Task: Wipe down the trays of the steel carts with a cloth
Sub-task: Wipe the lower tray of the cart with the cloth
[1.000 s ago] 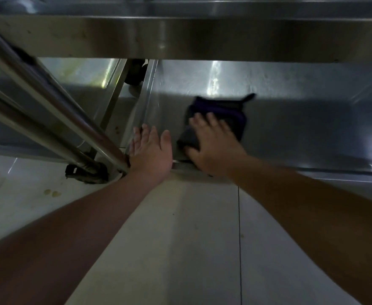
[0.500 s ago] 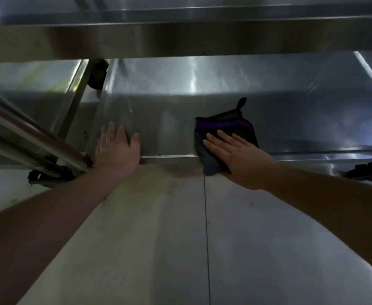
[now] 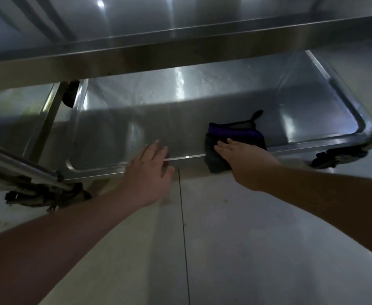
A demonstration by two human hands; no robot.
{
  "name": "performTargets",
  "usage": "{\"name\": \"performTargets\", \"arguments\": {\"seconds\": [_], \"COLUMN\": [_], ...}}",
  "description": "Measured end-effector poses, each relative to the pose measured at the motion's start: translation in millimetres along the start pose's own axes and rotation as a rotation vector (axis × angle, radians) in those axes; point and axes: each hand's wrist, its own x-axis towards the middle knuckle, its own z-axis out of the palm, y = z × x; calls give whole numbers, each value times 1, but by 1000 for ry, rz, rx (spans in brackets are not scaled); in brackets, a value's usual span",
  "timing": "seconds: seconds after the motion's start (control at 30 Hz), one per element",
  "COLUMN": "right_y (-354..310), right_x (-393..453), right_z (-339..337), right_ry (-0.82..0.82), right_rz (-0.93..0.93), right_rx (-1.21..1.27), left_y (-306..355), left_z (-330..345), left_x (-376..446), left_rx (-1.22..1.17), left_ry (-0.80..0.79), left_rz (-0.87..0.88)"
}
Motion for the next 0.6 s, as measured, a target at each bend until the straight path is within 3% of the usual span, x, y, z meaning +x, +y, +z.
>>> {"name": "performTargets", "arguments": {"seconds": [0.13, 0.27, 0.4, 0.6], "right_y": [-2, -7, -16, -57], "right_x": [-8, -20, -47, -120], "right_z": [-23, -45, -65, -55], "right_ry": [-18, -148, -355, -547], "right_rz": [-3, -11, 40, 64], "right_rx": [36, 20, 182, 201], "left_y": [28, 40, 46, 50], "left_z": [3, 10, 33, 32], "left_x": [-19, -47, -87, -144], "left_rx": [-70, -100, -128, -26], "left_ry": [37, -15, -138, -459], "left_rz": [131, 128, 8, -108]}}
